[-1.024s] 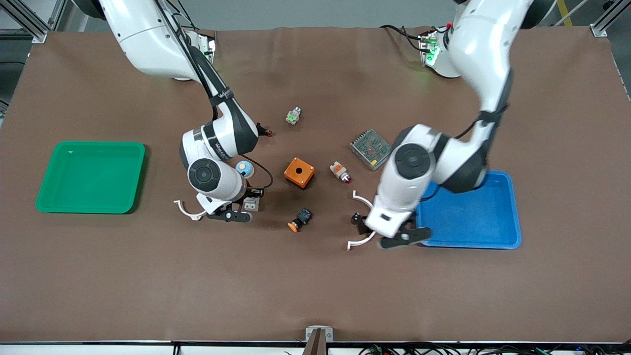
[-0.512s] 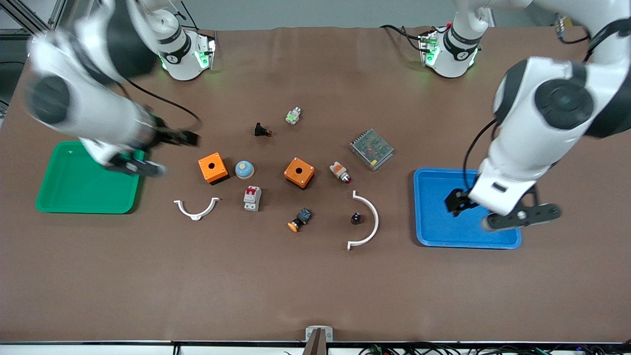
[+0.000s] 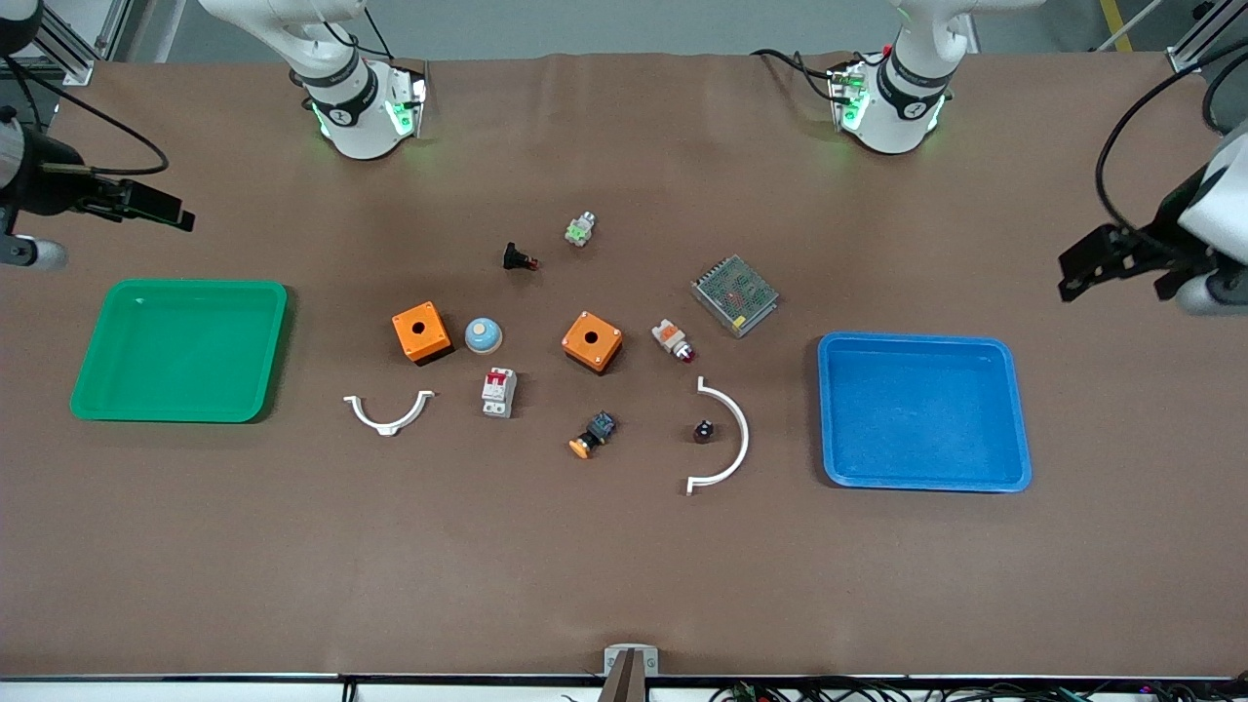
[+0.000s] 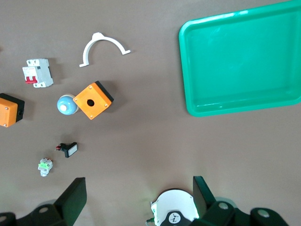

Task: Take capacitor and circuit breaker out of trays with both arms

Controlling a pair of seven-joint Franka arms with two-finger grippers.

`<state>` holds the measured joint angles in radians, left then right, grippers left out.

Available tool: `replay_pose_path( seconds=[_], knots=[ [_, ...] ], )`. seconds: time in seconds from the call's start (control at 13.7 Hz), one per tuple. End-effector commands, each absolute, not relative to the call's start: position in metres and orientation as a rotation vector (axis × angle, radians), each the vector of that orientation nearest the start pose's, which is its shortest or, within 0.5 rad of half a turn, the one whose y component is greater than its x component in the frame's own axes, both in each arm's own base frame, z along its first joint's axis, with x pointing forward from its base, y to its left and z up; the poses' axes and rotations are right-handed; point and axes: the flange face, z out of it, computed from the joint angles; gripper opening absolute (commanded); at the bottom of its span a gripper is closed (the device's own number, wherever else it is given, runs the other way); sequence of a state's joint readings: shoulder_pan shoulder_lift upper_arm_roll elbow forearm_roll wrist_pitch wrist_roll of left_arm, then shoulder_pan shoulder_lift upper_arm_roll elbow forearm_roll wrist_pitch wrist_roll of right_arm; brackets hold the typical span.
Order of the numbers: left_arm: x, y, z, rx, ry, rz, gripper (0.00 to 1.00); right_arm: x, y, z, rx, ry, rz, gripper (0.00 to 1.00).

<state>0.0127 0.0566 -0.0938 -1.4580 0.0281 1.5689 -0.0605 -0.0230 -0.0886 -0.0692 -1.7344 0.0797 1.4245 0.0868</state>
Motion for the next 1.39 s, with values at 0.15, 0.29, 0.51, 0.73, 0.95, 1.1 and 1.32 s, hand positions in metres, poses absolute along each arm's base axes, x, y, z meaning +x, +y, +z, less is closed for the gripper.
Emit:
replay_pose_path(
  seconds=[0.15,0.29,0.51,0.73,0.95,1.1,1.32],
  knots=[
    [0.519,-0.035,0.648,-3.139,0.062,-0.033,1.00,0.508,-0.034,0.636,-3.102,0.230,0.170,1.00],
    [0.515,-0.045,0.650,-3.137,0.067,-0.018,1.00,0.510,-0.035,0.650,-3.106,0.227,0.125,1.00],
    [0.508,-0.055,0.656,-3.137,0.074,-0.025,1.00,0.511,-0.034,0.652,-3.104,0.227,0.105,1.00],
    [0.507,-0.065,0.658,-3.141,0.053,-0.034,1.00,0.512,-0.033,0.652,-3.104,0.225,0.103,1.00],
    [0.508,-0.065,0.659,-3.138,0.089,-0.037,1.00,0.515,-0.034,0.654,-3.105,0.225,0.060,1.00],
    [0.507,-0.071,0.661,-3.137,0.106,-0.044,1.00,0.527,-0.035,0.660,-3.105,0.227,-0.064,1.00],
    [0.509,-0.071,0.660,-3.135,0.105,-0.039,1.00,0.542,-0.039,0.661,-3.103,0.235,-0.143,1.00]
  ],
)
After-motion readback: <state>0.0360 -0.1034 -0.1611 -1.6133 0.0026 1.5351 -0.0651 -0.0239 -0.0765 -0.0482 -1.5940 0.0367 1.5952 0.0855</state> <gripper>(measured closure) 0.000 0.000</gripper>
